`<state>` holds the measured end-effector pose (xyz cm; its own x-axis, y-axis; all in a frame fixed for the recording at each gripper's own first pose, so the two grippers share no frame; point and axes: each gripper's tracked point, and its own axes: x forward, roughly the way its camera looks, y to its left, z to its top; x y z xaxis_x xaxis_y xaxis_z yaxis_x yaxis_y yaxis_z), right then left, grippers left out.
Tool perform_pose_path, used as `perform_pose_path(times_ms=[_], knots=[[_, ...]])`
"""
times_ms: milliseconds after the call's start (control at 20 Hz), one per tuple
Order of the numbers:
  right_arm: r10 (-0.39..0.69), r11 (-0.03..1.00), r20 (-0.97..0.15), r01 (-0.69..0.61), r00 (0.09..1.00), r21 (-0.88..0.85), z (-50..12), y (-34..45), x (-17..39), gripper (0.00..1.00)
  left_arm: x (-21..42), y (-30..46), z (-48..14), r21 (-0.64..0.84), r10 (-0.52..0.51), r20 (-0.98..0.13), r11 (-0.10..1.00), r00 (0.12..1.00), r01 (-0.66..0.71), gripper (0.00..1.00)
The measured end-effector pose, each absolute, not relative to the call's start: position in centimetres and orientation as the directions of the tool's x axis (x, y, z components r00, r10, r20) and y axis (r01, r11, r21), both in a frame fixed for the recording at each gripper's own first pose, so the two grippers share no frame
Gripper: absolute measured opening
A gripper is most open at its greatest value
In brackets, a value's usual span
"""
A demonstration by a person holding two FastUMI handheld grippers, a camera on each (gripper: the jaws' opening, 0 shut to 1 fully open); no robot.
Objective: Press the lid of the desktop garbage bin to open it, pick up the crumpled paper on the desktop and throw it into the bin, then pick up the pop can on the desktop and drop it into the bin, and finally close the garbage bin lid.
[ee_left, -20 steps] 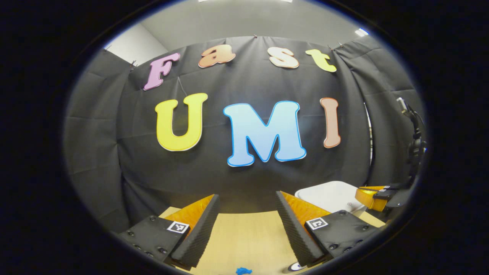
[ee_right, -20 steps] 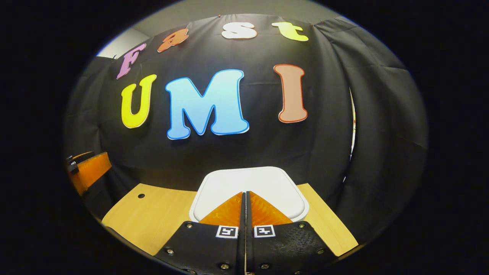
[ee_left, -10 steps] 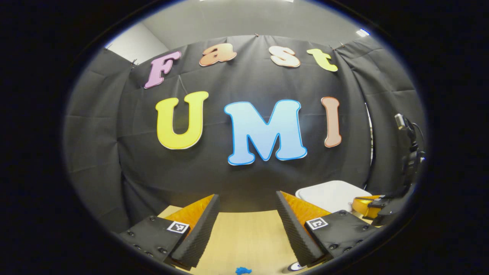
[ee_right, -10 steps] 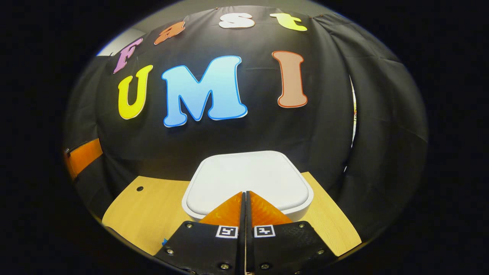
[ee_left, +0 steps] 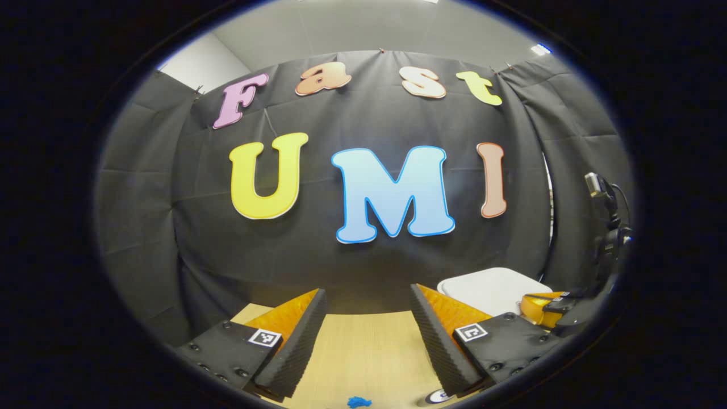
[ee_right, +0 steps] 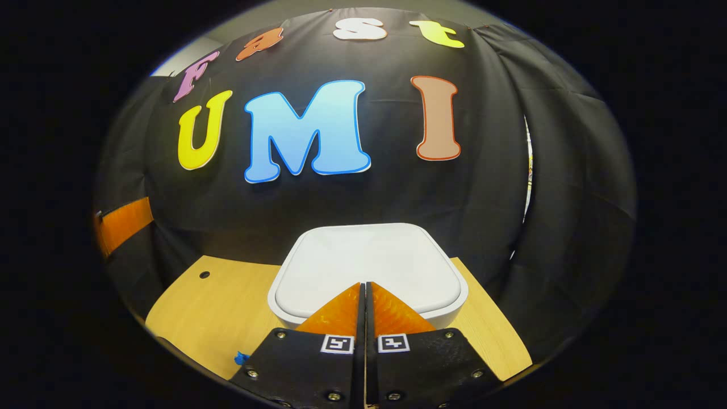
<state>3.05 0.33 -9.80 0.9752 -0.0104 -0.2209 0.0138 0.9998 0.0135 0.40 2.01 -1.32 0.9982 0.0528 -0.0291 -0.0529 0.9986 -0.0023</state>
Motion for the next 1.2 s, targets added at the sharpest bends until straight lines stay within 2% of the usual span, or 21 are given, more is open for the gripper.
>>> perform_pose_path(times_ms=[300,350,400,550,850,900,950,1000,1100,1150,1200], knots=[[0.021,0.995,-0.231,0.001,0.973,0.096,-10.1,0.3,3.0,0.02,-0.1,2.5,-0.9,-0.002,0.06,-0.017,0.998,0.998,-0.06,1.0],[0.026,0.994,-0.238,-0.001,0.971,0.106,-10.0,0.2,3.0,0.02,-0.2,2.5,-0.9,-0.003,0.061,-0.016,0.998,0.998,-0.061,0.96],[0.034,0.993,-0.221,-0.007,0.975,0.122,-9.3,0.2,3.0,0.01,-0.2,2.3,-1.0,-0.003,0.06,-0.017,0.998,0.998,-0.06,1.0],[0.035,0.991,-0.216,-0.007,0.976,0.13,-8.9,0.1,2.7,0.01,-0.5,2.3,-0.8,-0.001,0.059,-0.015,0.998,0.998,-0.059,1.0],[0.025,0.991,-0.108,-0.011,0.994,0.132,-4.7,0.1,1.9,0.01,-1.1,2.4,-0.8,-0.003,0.06,-0.012,0.998,0.998,-0.06,1.0],[0.024,0.991,-0.087,-0.012,0.996,0.13,-4.1,0.0,1.7,0.01,-1.3,2.4,-0.7,-0.005,0.058,-0.012,0.998,0.998,-0.058,0.95],[0.021,0.992,-0.072,-0.012,0.997,0.127,-3.4,0.0,1.6,0.01,-1.5,2.4,-0.7,-0.007,0.058,-0.011,0.998,0.998,-0.058,0.96],[0.023,0.992,-0.062,-0.015,0.998,0.127,-3.1,0.0,1.3,0.01,-1.6,2.4,-0.5,-0.009,0.057,-0.009,0.998,0.998,-0.058,1.0],[0.03,0.991,-0.052,-0.023,0.998,0.129,-2.7,0.2,0.9,0.01,-2.1,2.6,-0.6,-0.016,0.055,-0.009,0.998,0.998,-0.055,1.0],[0.032,0.992,-0.055,-0.025,0.998,0.126,-2.6,0.4,0.8,0.01,-2.3,2.6,-0.7,-0.017,0.055,-0.009,0.998,0.998,-0.055,0.95],[0.036,0.992,-0.056,-0.029,0.998,0.122,-2.8,0.5,0.5,0.01,-2.6,2.7,-0.8,-0.018,0.057,-0.011,0.998,0.998,-0.057,0.95]])
